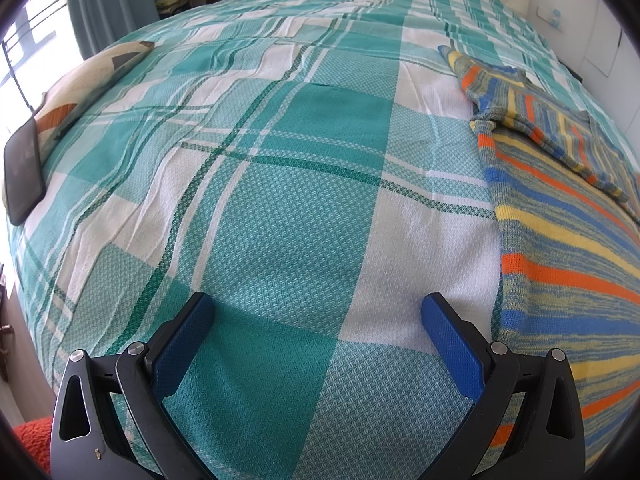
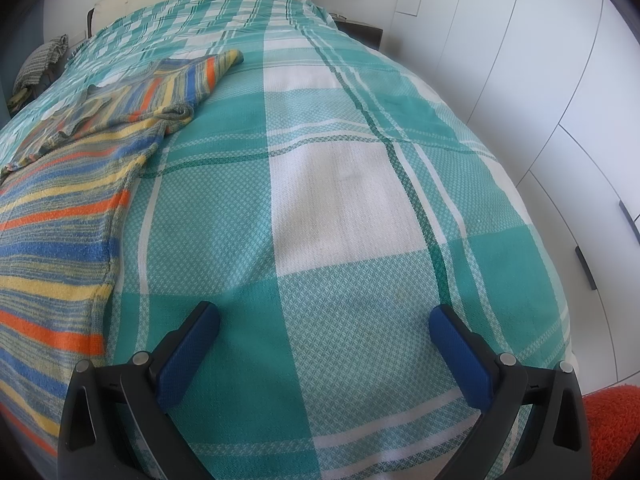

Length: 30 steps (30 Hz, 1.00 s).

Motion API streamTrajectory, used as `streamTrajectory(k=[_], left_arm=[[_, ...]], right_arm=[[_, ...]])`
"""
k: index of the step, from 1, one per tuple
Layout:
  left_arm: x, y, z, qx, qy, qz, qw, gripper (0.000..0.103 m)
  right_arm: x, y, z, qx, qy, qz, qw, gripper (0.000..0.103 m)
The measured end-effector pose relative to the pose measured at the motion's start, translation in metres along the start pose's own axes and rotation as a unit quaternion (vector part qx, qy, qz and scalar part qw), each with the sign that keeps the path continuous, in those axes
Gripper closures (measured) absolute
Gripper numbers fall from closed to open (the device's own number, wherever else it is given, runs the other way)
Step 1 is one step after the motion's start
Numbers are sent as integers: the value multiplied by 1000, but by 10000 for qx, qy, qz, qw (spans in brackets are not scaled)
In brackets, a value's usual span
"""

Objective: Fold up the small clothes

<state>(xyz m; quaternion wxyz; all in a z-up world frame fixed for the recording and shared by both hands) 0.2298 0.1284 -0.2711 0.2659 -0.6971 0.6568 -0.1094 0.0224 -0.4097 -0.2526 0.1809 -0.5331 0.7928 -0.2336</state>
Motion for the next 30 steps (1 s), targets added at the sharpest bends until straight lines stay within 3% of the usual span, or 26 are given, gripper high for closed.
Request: streamTrajectory(k=[20,22,24,25,28,30], left_arm=[[0,0,0,3,8,0,10000,0],[-4,0,-3,-145,92,35,9998,0],[-9,5,-16,-576,372,66,9976,1],[-12,9,-26,-736,699,5,9948,1],[-14,45,-58,-1323,1627,-60,9777,1],[-9,75,-63,-1741,1726,242,9692,1]], right_arm=[[-2,2,0,20,25,-20,10000,0],[-2,1,1,-20,-5,-46,10000,0],[0,-3,1,-262,-207,-6,9994,0],[4,-5,0,-501,-386,104,9979,0],[14,-13,-26,-774,-1069,598,9894,1],[6,-10,-43,-1092,-1592,536,9797,1]])
Point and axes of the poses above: each gripper's, at about its wrist camera, not at the fingertips, and z roughly the way its jaws point, x to its right, y to its underside, the point moved 7 cm from there along z, roughly the way its jaws point, and after that the axes turned 13 degrees about -y, right-handed, at the moved point
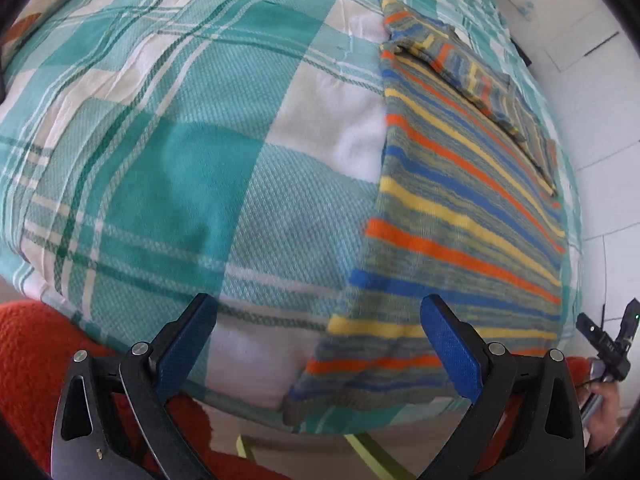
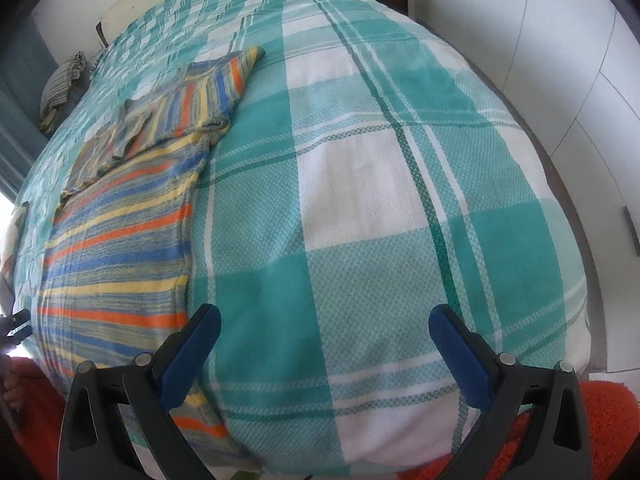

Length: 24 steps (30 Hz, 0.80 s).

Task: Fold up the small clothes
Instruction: 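Grasp the sweater hem with the left gripper and fold it toward the collar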

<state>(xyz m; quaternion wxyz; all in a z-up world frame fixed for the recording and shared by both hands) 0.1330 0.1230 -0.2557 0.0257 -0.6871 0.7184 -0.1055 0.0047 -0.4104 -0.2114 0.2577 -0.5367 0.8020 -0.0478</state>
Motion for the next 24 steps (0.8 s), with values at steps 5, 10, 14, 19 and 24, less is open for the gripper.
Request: streamTrajectory(k=[5,10,14,19,24], left_arm=[[21,29,26,-337,-837,997,9909,2],[22,46,36,-750,-1025,1398,9820,49],[8,50,28,-911,-819,1415,9823,96],[2,37,-16,-872,-82,1464,9853,96],[-2,-43,-66,-408,934,1051,9892,96]], right_arm=[[-39,61,19,-1662,-936,-414,9808,1],[-44,89,53,-2154,-814,-573,9714,15],[-30,78,35,-2146,-1027,-421,9704,98],[-21,57,-6,-1967,-1774,-113,9642,98],[-26,-10,-36,-1219,-2647,277,9562,98]])
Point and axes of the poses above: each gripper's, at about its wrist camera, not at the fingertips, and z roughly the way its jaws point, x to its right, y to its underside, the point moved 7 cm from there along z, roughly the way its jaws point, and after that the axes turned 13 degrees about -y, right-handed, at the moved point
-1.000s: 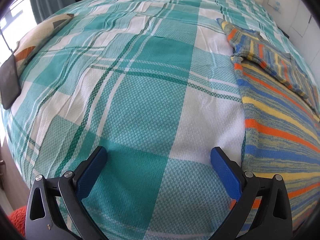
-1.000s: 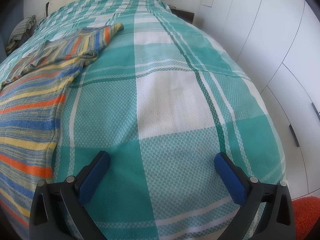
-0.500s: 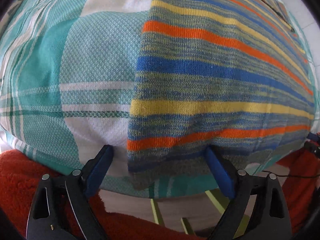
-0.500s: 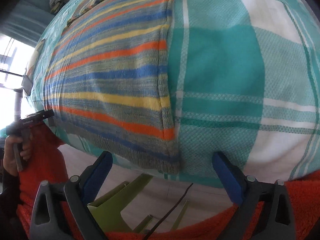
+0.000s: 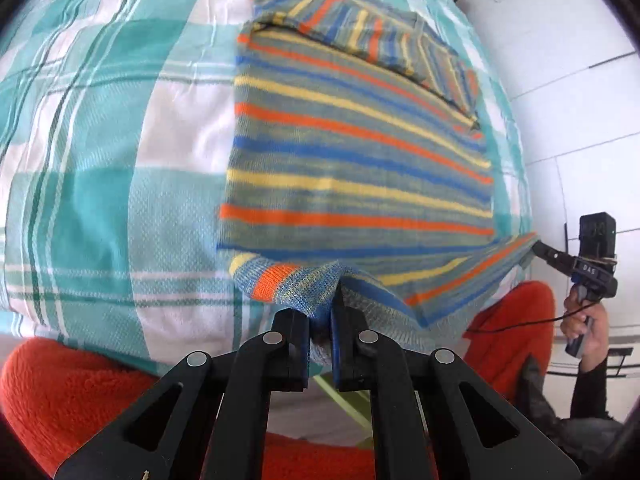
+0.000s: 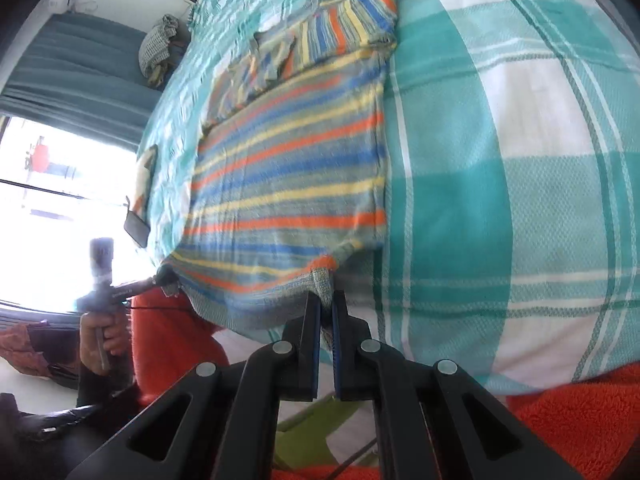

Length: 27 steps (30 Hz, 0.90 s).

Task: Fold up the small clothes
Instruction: 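Grasp the sweater hem with the left gripper and fold it toward the collar, then lay the folded hem on the sweater and open the left gripper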

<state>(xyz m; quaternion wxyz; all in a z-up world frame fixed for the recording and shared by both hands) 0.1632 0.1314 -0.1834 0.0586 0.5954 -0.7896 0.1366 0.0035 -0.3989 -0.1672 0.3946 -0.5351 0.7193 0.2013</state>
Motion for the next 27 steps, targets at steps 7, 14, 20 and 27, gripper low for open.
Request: streamTrajectory(k=[7,14,20,27], left_arm=[[0,-174,-19,980,-41,-364,9945,95],[10,-274,28,1697,-896,-1581,9686,47],[53,-235,36,2148,-1114,-452,9692,30],[57,-185,79,1750,-1119,-277,9778,33]], right_arm=[[-4,-161,-12,958,-277,-85,9950,98],[34,-307,14,2462,219,484,9678,51],[-21,-276,53,1667,858,-983,9773,51],[-3,-225,125,730,1436,-1233,9792,60]])
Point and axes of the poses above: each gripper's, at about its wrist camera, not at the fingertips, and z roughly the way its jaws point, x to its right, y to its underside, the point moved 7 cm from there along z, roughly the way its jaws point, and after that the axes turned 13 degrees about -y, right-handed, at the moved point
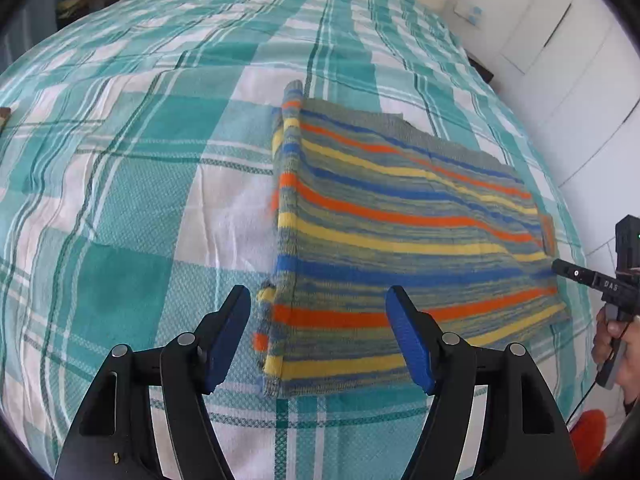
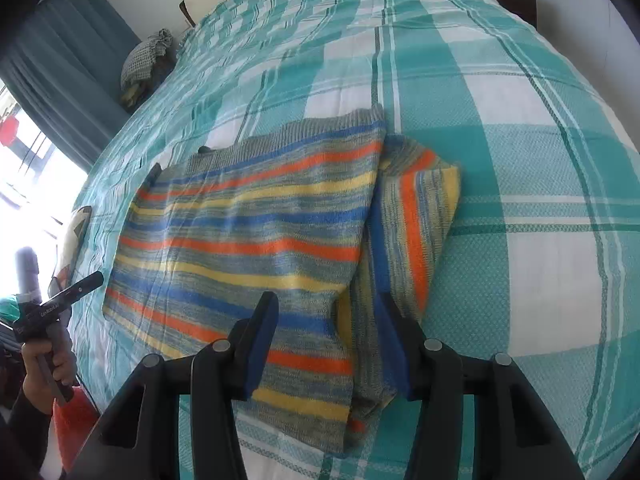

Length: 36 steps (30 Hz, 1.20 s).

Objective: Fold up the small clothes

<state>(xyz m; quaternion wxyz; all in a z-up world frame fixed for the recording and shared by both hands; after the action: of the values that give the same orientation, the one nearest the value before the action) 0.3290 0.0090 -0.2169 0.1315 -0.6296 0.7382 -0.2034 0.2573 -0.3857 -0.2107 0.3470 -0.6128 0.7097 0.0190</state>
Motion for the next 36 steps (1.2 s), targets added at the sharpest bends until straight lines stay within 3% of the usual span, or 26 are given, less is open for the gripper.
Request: streamTrajectory(k=[1,2,4,8,11,14,16,18,20,22,23,24,26,28,30,31,33,36], left_arm=[[0,6,3,-83,-23,47,10000,38],[-2,14,4,-169,-57,124,9998,43],[-8,26,0,-236,-96,184,9995,46],[-19,41,-12,-221,-9,180,9996,41],[-26,41,-21,-77,-13,32,10000,41],[-25,34,-39,378,150,-143,9991,40],[-10,29,-42,524,171,33,9985,39],[10,28,-36,578,178,313,9977,39],[22,30,-21,577,-98,569,9967,39],[10,40,6,217,-874,590,9942,41],[1,47,14,44,-1019,466,9937,40],[-8,53,10,106,-909,256,9955,40],[-20,64,-5,119,-1038,79,9945,38],[-28,77,-26,325,-1063,-51,9938,25],[-33,90,-45,721,-942,-257,9926,8],[-36,96,-51,895,-1024,-356,9901,5],[-39,105,-50,983,-1129,-412,9879,5],[-35,110,-27,791,-1220,-125,9893,5]], right_arm=[[0,3,5,-43,-104,33,9999,70],[-1,6,8,-126,-162,18,9998,100],[3,10,7,-310,438,-140,9985,100],[25,25,-12,-312,583,335,9972,100],[27,23,-21,17,510,373,9980,82],[18,26,-45,391,282,528,9974,79],[-7,32,-57,550,150,127,9983,79],[-35,38,-51,434,-215,-300,9984,78],[-48,46,-30,184,-320,-414,9985,71],[-37,62,-4,-98,-83,-219,9997,68],[-24,75,10,-355,214,-98,9991,71],[-18,85,15,-365,252,-58,9990,71],[-21,95,5,-91,233,-168,9995,71],[-27,106,-7,-37,318,-184,9993,70],[-33,117,-22,220,309,-168,9991,52],[-35,123,-31,416,290,-224,9985,48],[-37,137,-50,875,465,-329,9945,41],[-28,155,-78,1514,973,-313,9832,39]])
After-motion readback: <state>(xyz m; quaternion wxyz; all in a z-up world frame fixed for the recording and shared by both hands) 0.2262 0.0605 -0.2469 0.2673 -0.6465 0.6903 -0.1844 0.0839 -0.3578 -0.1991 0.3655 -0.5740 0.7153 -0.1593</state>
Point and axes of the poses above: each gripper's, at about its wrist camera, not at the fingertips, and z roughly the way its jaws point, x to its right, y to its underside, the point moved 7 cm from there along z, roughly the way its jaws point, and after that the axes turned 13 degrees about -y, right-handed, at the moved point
